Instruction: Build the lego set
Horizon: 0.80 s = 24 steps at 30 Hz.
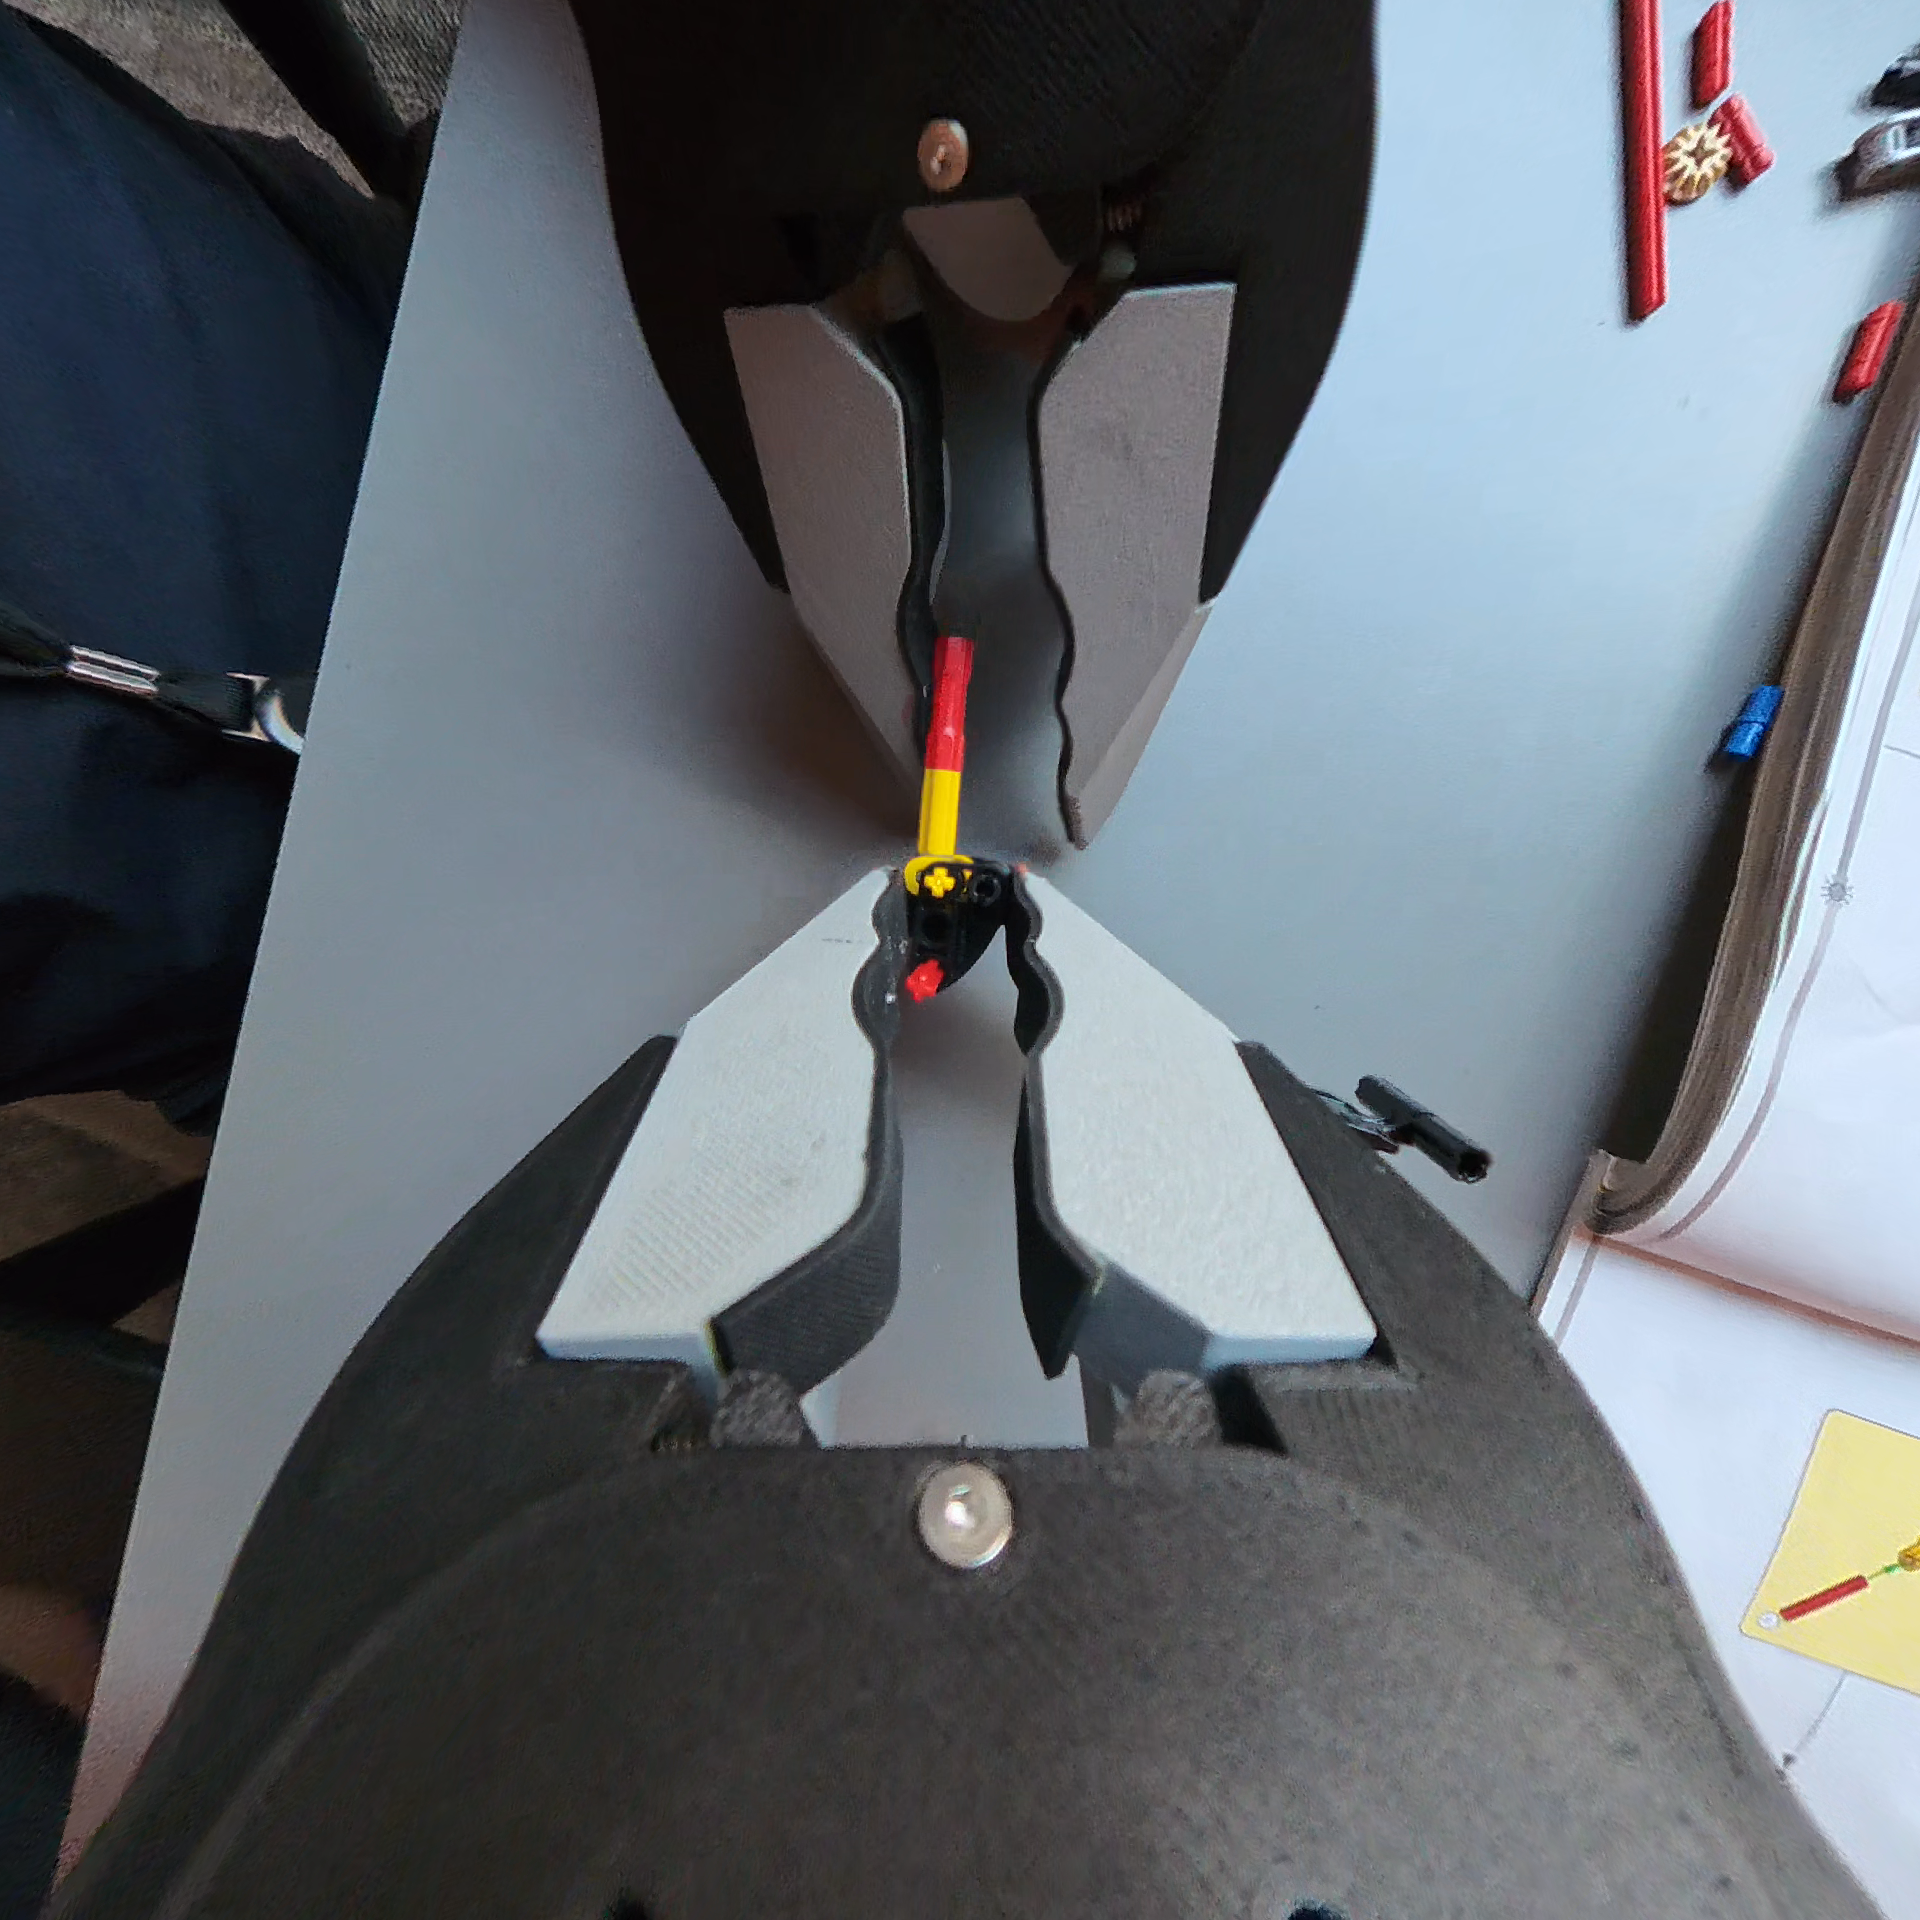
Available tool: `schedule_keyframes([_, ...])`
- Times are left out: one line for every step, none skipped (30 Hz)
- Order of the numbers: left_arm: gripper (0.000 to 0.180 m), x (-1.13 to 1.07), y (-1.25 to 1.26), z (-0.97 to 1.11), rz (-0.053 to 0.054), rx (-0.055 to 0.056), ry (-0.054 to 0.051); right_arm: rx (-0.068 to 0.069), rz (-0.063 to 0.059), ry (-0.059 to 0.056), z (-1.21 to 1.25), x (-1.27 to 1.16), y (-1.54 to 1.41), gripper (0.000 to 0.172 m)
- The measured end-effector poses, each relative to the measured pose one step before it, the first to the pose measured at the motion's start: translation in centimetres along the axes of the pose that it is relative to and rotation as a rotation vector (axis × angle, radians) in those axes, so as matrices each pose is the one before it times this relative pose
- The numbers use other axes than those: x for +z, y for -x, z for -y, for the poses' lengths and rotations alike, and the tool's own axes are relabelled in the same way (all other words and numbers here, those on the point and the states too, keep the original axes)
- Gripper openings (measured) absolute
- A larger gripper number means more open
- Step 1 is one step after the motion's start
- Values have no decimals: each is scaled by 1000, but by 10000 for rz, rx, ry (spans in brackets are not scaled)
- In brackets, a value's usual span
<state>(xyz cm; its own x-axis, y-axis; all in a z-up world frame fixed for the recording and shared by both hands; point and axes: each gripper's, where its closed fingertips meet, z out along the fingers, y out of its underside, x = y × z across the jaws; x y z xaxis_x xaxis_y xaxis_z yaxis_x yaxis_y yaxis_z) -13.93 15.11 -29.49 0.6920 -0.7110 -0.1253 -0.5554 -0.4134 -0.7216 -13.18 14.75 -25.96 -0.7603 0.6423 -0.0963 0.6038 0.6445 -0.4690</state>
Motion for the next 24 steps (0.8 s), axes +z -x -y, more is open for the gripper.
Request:
schedule_keyframes([28,-110,109,-139,-131,-124,0,53,39,162,-26,-8,-5,17])
schedule_keyframes([31,-79,30,-111,-160,-128,5,18,22,155,-6,13,-13,17])
schedule_keyframes([32,-72,-84,-86,-189,-92,10,-7,6,162,11,11,-5,17])
schedule_keyframes([33,-41,-111,-67,-157,-33,6,-22,-7,172,-16,8,-7,17])
schedule_keyframes([34,-39,-95,-43,-106,8,4,-1,-13,193,-29,3,-23,17])
schedule_keyframes([34,-47,-106,-43,-83,49,0,22,-5,200,-34,4,-5,17])
schedule_keyframes([34,-62,-100,-41,-65,62,-1,5,-12,192,-31,4,3,17])
schedule_keyframes([34,-81,-102,-63,-62,47,3,4,-22,204,-18,2,0,17])
schedule_keyframes([34,-84,-67,-81,-60,36,2,19,-33,207,-8,17,-27,17])
schedule_keyframes([34,-98,-68,-78,-66,27,-2,61,-27,193,31,14,-17,17])
schedule_keyframes([35,-87,-22,-84,-49,11,-2,115,-13,171,32,17,-26,17])
schedule_keyframes([35,-58,-22,-73,-49,-4,2,153,-3,148,11,7,-35,17])
schedule_keyframes([35,-39,-6,-40,-34,-4,2,209,15,165,-62,-11,-43,17])
schedule_keyframes([34,1,-31,2,-25,6,-2,232,43,164,-117,-22,-5,17])
schedule_keyframes([34,8,-70,10,-37,22,-1,228,66,93,-81,-15,-8,17])
schedule_keyframes([34,12,-23,-1,-15,7,0,213,57,52,-41,-16,-43,17])
schedule_keyframes([33,12,-20,8,-29,-24,2,197,-39,127,-181,-18,-196,17])
schedule_keyframes([33,9,-16,-12,-38,-49,6,139,-68,114,-133,-44,-207,17])
schedule_keyframes([33,9,-16,-10,-47,-52,4,77,-24,71,-89,-23,-89,17])
schedule_keyframes([33,7,0,-14,-38,-46,7,-1,-2,-16,20,15,24,17])
schedule_keyframes([33,4,4,1,-26,-25,3,-28,-23,-22,33,15,13,17])
schedule_keyframes([33,5,-4,-10,-8,-10,1,12,-28,25,13,16,0,17])
schedule_keyframes([33,1,-3,1,-2,0,-1,64,-13,30,20,6,-6,17])
schedule_keyframes([33,-5,-10,-5,-3,2,0,116,5,27,19,6,-29,17])
